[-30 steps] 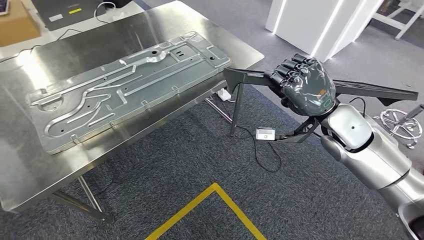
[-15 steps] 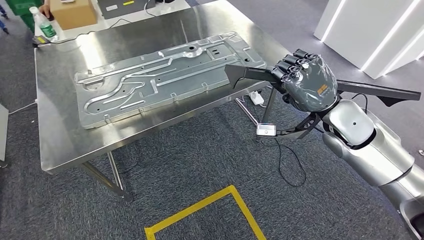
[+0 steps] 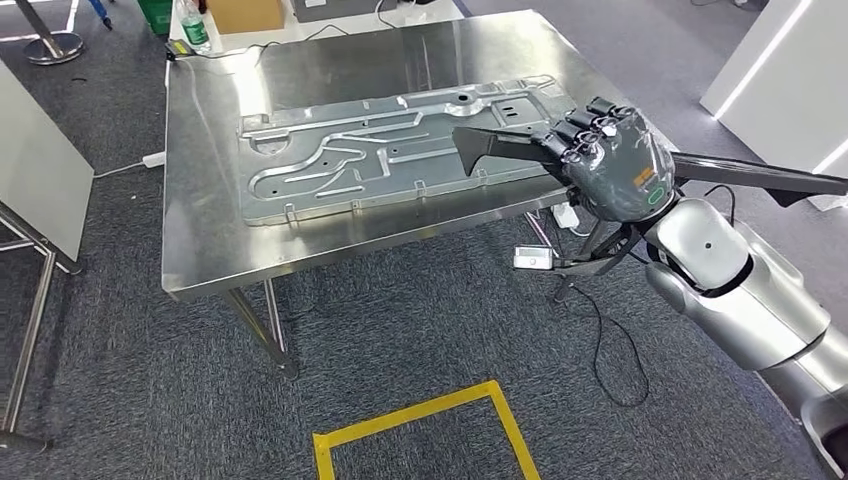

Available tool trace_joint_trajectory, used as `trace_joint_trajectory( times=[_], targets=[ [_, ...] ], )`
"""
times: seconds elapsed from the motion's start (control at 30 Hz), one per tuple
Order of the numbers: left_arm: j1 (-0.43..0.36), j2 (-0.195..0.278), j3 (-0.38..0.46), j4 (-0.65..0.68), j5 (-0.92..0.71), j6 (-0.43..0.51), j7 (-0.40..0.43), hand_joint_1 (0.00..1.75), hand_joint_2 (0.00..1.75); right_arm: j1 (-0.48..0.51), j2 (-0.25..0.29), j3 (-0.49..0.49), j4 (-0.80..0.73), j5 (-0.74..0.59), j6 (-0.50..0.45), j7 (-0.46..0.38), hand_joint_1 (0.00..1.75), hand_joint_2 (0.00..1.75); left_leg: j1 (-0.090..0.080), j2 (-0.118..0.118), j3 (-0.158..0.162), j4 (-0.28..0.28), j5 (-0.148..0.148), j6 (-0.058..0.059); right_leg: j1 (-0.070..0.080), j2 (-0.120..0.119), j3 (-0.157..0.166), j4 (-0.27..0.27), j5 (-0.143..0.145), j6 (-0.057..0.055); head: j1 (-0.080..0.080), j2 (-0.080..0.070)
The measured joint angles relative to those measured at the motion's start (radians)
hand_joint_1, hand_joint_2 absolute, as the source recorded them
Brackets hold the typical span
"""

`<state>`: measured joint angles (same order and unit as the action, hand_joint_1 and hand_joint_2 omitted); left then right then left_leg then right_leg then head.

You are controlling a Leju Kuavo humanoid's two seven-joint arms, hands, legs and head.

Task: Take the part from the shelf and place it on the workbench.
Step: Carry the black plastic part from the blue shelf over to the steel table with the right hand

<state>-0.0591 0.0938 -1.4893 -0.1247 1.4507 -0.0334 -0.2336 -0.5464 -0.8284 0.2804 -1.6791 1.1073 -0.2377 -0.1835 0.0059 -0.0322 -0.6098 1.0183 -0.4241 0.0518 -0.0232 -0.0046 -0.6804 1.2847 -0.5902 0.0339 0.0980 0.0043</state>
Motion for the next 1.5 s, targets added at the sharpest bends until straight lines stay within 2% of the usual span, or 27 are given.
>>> trace_joint_trajectory(
  times=[0.07,0.13,0.2,0.3,0.37,0.43,0.47,0.5,0.57,0.6,0.63,0.67,0.77,0.9,0.93,1.0,1.03,1.07,1.1,1.17,1.2,1.23,1.3,1.37,1.43,1.47,1.5],
  targets=[
    [0.001,0.0,0.0,0.0,0.001,-0.001,0.0,0.0,1.75,-0.005,-0.005,0.002,0.003,0.006,0.008,-0.001,1.75,1.75,0.0,-0.01,0.0,0.005,-0.003,-0.004,-0.002,0.002,0.046,-0.11,0.069,-0.001,0.0,0.0],
    [0.0,0.0,0.0,0.0,0.001,-0.002,0.0,0.0,1.75,-0.017,-0.009,0.006,0.007,0.008,0.026,0.001,1.75,1.75,-0.003,-0.017,-0.004,0.009,-0.006,-0.013,0.001,0.007,0.094,-0.22,0.106,-0.007,0.0,0.0],
    [0.0,0.0,0.0,0.0,0.002,-0.002,0.0,0.0,1.75,-0.026,-0.01,0.013,0.012,0.009,0.043,0.004,1.75,1.75,-0.004,-0.02,-0.007,0.008,-0.007,-0.025,0.008,0.01,0.103,-0.249,0.105,-0.016,0.0,0.0],
    [0.002,-0.001,0.0,0.0,0.002,-0.003,-0.001,0.0,1.75,-0.036,-0.01,0.023,0.018,0.009,0.055,0.008,1.75,1.75,-0.003,-0.01,-0.012,0.024,-0.02,-0.041,0.004,0.006,0.114,-0.26,0.108,-0.034,0.0,0.0],
    [0.001,-0.001,0.001,0.0,0.002,-0.002,-0.001,0.0,1.75,-0.045,-0.01,0.03,0.022,0.009,0.061,0.009,1.75,1.75,-0.001,0.009,-0.053,0.109,-0.06,-0.047,0.002,0.0,0.125,-0.266,0.107,-0.046,-0.001,0.0],
    [0.0,-0.001,0.001,0.0,0.002,-0.003,-0.001,0.0,1.75,-0.053,-0.01,0.04,0.027,0.009,0.069,0.011,1.75,1.75,0.001,0.019,-0.124,0.235,-0.104,-0.05,0.005,-0.005,0.133,-0.266,0.099,-0.054,-0.001,0.0],
    [0.001,-0.001,0.001,0.0,0.002,-0.003,-0.001,0.0,1.75,-0.055,-0.01,0.046,0.029,0.009,0.072,0.012,1.75,1.75,0.001,0.021,-0.149,0.273,-0.107,-0.051,0.007,-0.007,0.139,-0.266,0.093,-0.055,-0.001,0.0],
    [0.002,-0.002,0.001,0.0,0.002,-0.003,-0.002,0.0,1.75,-0.057,-0.01,0.052,0.032,0.009,0.075,0.012,1.75,1.75,0.001,0.023,-0.159,0.277,-0.09,-0.05,0.008,-0.008,0.146,-0.266,0.086,-0.055,-0.001,0.0],
    [0.006,-0.002,0.001,0.0,0.002,-0.003,-0.002,0.0,1.75,-0.061,-0.01,0.063,0.036,0.009,0.075,0.013,1.75,1.75,0.0,0.026,-0.126,0.182,-0.013,-0.043,0.01,-0.009,0.167,-0.266,0.07,-0.051,-0.001,0.0],
    [0.007,-0.002,0.001,0.0,0.002,-0.003,-0.003,0.0,1.75,-0.064,-0.01,0.067,0.038,0.009,0.076,0.014,1.75,1.75,-0.002,0.027,-0.098,0.123,0.017,-0.037,0.012,-0.01,0.176,-0.267,0.06,-0.048,-0.001,0.0],
    [0.008,-0.001,0.001,0.0,0.002,-0.002,-0.004,0.0,1.75,-0.068,-0.01,0.071,0.04,0.009,0.077,0.015,1.75,1.75,-0.006,0.029,-0.071,0.07,0.03,-0.03,0.013,-0.011,0.182,-0.267,0.051,-0.043,0.0,0.0],
    [0.008,-0.001,0.001,0.0,0.002,-0.002,-0.005,0.0,1.75,-0.071,-0.011,0.075,0.041,0.008,0.079,0.016,1.75,1.75,-0.009,0.031,-0.052,0.038,0.029,-0.025,0.013,-0.012,0.187,-0.269,0.044,-0.037,0.0,0.0],
    [0.005,0.0,0.001,0.0,0.003,-0.002,-0.006,0.0,1.75,-0.076,-0.012,0.082,0.044,0.008,0.083,0.017,1.75,1.75,-0.015,0.032,-0.031,0.014,0.002,-0.011,0.011,-0.013,0.204,-0.269,0.042,-0.022,-0.001,0.0],
    [0.005,0.0,0.001,0.0,0.003,-0.002,-0.006,0.0,1.75,-0.077,-0.013,0.083,0.044,0.008,0.083,0.017,1.75,1.75,-0.015,0.031,-0.028,0.01,-0.002,-0.007,0.01,-0.013,0.209,-0.266,0.045,-0.019,-0.001,0.0],
    [0.005,-0.001,0.001,0.0,0.004,-0.002,-0.006,0.0,1.75,-0.079,-0.014,0.084,0.044,0.008,0.084,0.018,1.75,1.75,-0.013,0.029,-0.014,0.004,-0.007,-0.003,0.009,-0.011,0.186,-0.226,0.049,-0.016,0.0,0.0],
    [0.006,-0.001,0.001,0.0,0.005,-0.003,-0.007,0.0,1.75,-0.083,-0.017,0.091,0.047,0.007,0.088,0.022,1.75,1.75,-0.007,0.02,0.049,-0.008,-0.044,0.003,0.003,-0.005,0.057,-0.088,0.011,-0.004,0.0,0.0],
    [0.006,-0.001,0.001,0.0,0.006,-0.003,-0.007,0.0,1.75,-0.084,-0.019,0.095,0.049,0.007,0.09,0.025,1.75,1.75,-0.003,0.014,0.09,-0.013,-0.069,0.004,0.0,-0.002,-0.009,-0.042,0.004,0.002,0.001,0.0],
    [0.007,-0.002,0.001,0.0,0.006,-0.003,-0.006,0.0,1.75,-0.084,-0.019,0.098,0.05,0.007,0.091,0.026,1.75,1.75,-0.002,0.01,0.122,-0.013,-0.094,0.001,-0.003,-0.002,-0.049,-0.055,0.014,0.006,0.001,0.0],
    [0.008,-0.002,0.001,0.0,0.007,-0.004,-0.006,0.0,1.75,-0.085,-0.019,0.1,0.051,0.007,0.092,0.027,1.75,1.75,-0.001,0.007,0.143,-0.013,-0.113,-0.004,-0.004,-0.002,-0.049,-0.121,0.082,0.005,0.001,0.0],
    [0.008,-0.003,0.002,0.0,0.009,-0.004,-0.004,0.0,1.75,-0.089,-0.019,0.104,0.054,0.007,0.097,0.027,1.75,1.75,-0.002,0.004,0.164,-0.01,-0.14,-0.017,0.003,0.0,-0.046,-0.212,0.207,-0.006,-0.001,0.0],
    [0.008,-0.003,0.002,0.0,0.011,-0.004,-0.003,0.0,1.75,-0.092,-0.02,0.108,0.055,0.007,0.101,0.025,1.75,1.75,-0.002,0.003,0.169,-0.011,-0.148,-0.023,0.006,0.002,-0.046,-0.23,0.24,-0.014,-0.001,0.0],
    [0.006,-0.003,0.002,0.0,0.013,-0.004,-0.003,0.0,1.75,-0.095,-0.022,0.111,0.057,0.007,0.105,0.024,1.75,1.75,-0.003,0.003,0.171,-0.008,-0.148,-0.03,0.01,0.003,-0.046,-0.231,0.24,-0.023,-0.001,0.0],
    [0.005,-0.003,0.003,0.0,0.017,-0.003,-0.002,0.0,1.75,-0.103,-0.026,0.114,0.058,0.006,0.109,0.023,1.75,1.75,-0.001,0.008,0.157,0.025,-0.134,-0.042,0.008,0.002,-0.03,-0.241,0.232,-0.039,0.0,0.0],
    [0.003,-0.003,0.004,0.0,0.019,-0.003,-0.004,0.0,1.75,-0.112,-0.026,0.118,0.058,0.004,0.112,0.023,1.75,1.75,0.001,0.015,0.105,0.117,-0.137,-0.051,0.007,0.001,-0.007,-0.254,0.221,-0.053,-0.001,0.0],
    [0.002,-0.003,0.004,0.0,0.019,-0.003,-0.006,0.0,1.75,-0.117,-0.026,0.124,0.059,0.004,0.116,0.024,1.75,1.75,0.002,0.019,0.03,0.223,-0.19,-0.054,0.008,-0.001,0.01,-0.259,0.207,-0.061,-0.001,0.0],
    [0.002,-0.003,0.004,0.0,0.019,-0.004,-0.007,0.0,1.75,-0.117,-0.026,0.128,0.06,0.003,0.119,0.024,1.75,1.75,0.003,0.02,-0.004,0.256,-0.218,-0.056,0.009,0.0,0.018,-0.259,0.201,-0.062,-0.001,0.0],
    [0.003,-0.003,0.005,0.0,0.019,-0.004,-0.008,0.0,1.75,-0.116,-0.026,0.131,0.061,0.003,0.121,0.024,1.75,1.75,0.003,0.022,-0.027,0.265,-0.229,-0.056,0.01,0.0,0.026,-0.259,0.193,-0.062,-0.001,0.0]
  ],
)
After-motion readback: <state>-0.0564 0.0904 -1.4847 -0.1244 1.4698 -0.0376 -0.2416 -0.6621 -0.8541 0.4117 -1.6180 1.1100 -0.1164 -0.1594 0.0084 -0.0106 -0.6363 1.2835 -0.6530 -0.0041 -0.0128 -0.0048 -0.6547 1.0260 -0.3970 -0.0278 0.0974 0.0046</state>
